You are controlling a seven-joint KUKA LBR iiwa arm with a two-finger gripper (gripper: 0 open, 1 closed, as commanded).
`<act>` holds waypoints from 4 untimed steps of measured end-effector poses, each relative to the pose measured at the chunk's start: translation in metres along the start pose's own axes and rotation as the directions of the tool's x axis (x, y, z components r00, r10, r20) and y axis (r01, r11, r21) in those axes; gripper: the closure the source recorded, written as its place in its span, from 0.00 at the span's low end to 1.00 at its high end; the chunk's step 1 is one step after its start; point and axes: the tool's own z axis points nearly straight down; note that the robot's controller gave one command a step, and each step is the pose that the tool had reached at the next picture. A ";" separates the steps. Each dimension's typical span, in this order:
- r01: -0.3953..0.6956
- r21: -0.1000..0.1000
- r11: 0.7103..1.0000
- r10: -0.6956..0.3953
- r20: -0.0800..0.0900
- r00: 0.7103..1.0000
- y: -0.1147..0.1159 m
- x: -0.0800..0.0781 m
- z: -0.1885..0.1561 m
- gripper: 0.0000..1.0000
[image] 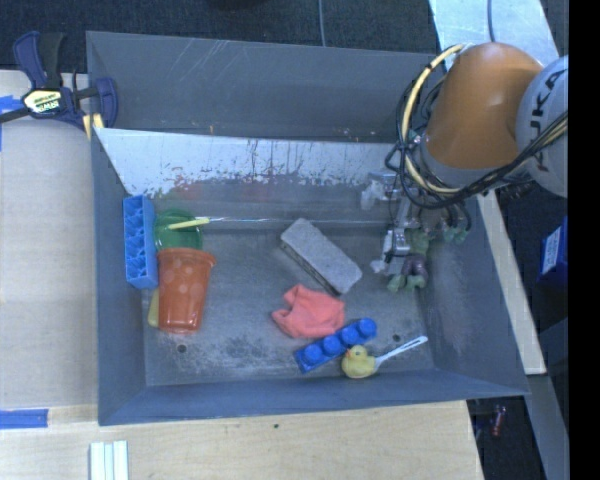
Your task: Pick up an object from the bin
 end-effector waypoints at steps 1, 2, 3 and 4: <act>0.001 0.001 1.000 -0.001 0.008 1.000 0.000 -0.002 -0.004 0.00; 0.003 0.003 1.000 -0.003 0.013 1.000 0.010 0.002 0.003 0.00; 0.154 0.004 0.988 -0.154 0.012 0.988 0.055 0.012 0.023 0.00; 0.053 0.003 0.999 -0.053 0.013 0.998 0.050 0.040 0.066 0.00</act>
Offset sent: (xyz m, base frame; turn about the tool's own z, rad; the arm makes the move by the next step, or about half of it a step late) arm -0.0153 0.0426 -0.0258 -0.0205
